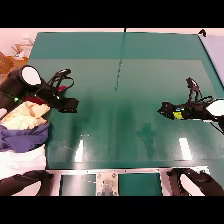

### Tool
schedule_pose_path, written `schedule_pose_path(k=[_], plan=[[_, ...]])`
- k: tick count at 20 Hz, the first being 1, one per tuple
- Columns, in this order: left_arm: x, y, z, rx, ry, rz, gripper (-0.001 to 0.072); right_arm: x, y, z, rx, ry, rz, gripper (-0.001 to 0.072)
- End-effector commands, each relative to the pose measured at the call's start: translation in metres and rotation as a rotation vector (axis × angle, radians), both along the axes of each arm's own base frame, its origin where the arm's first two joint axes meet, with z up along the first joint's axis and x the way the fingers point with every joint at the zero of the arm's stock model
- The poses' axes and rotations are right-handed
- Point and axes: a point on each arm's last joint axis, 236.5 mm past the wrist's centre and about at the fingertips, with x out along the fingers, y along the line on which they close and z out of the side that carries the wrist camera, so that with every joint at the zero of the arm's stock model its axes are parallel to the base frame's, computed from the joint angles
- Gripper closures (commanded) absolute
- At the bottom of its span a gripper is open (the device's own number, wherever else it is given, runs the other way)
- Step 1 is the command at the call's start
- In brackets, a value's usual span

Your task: Fold the shirts.

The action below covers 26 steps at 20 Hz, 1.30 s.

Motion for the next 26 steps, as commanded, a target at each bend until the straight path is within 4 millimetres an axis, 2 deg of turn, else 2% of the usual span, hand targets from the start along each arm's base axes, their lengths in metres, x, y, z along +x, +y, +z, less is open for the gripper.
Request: schedule_pose_path(k=[1, 14, 17, 19, 20, 21, 23, 25, 26], plan=[[0.000, 0.000, 0.000, 0.000, 0.000, 0.000, 0.0686, 0.000, 0.000, 0.000, 0.000, 0.000, 0.001, 0.0694], [0.001, 0.000, 0.000, -0.001, -0.006, 0.002, 0.0686, 0.002, -0.001, 0.000, -0.002, -0.008, -0.004, 0.0694], [0.037, -0.004, 0.007, -0.025, -0.147, 0.063, 0.0686, 0.008, -0.003, 0.002, -0.005, -0.032, -0.018, 0.0694], [0.047, -0.002, 0.008, -0.022, -0.186, 0.077, 0.0684, 0.009, -0.003, 0.002, -0.005, -0.032, -0.019, 0.0694], [0.058, 0.007, 0.008, 0.018, -0.237, 0.081, 0.0475, 0.012, -0.004, 0.003, -0.008, -0.046, -0.026, 0.0694], [0.069, 0.023, 0.005, 0.090, -0.292, 0.076, 0.0030, 0.019, -0.007, 0.006, -0.012, -0.075, -0.041, 0.0694], [0.101, 0.064, 0.010, 0.274, -0.446, 0.073, -0.0013, 0.026, -0.010, 0.009, -0.017, -0.106, -0.058, 0.0692], [0.130, 0.094, 0.023, 0.428, -0.595, 0.029, -0.0013, 0.030, -0.012, 0.011, -0.020, -0.125, -0.069, 0.0690], [0.142, 0.107, 0.024, 0.501, -0.643, 0.000, -0.0013, 0.032, -0.012, 0.012, -0.022, -0.132, -0.072, 0.0636]])
